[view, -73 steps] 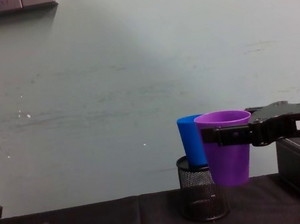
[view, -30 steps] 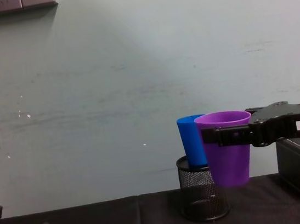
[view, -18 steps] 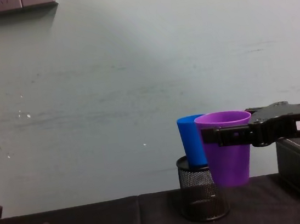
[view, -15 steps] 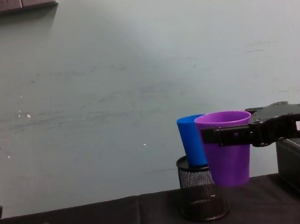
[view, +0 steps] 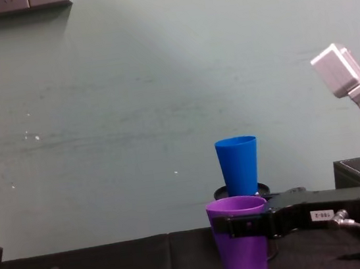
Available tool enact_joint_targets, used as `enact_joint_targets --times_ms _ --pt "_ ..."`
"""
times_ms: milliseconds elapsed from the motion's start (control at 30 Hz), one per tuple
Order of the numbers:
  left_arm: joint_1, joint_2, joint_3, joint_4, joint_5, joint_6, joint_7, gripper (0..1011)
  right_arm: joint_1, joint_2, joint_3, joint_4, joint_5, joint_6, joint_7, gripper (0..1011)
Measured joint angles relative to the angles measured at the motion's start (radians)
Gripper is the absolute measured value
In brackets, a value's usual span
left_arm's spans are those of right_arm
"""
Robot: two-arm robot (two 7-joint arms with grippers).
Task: Pick up one cup with a gripper and tap it against the other cup.
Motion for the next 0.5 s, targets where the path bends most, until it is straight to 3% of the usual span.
enact_joint_targets --times_ms 200,500 --pt "0.000 0.000 0.000 0.000 0.000 0.000 0.000 1000 0.008 -0.004 0.000 0.012 -0.002 -0.009 0.000 726" --pt "0.000 0.000 0.000 0.000 0.000 0.000 0.000 1000 -0.009 0.010 0.023 -0.027 -0.004 -0.030 -0.027 724"
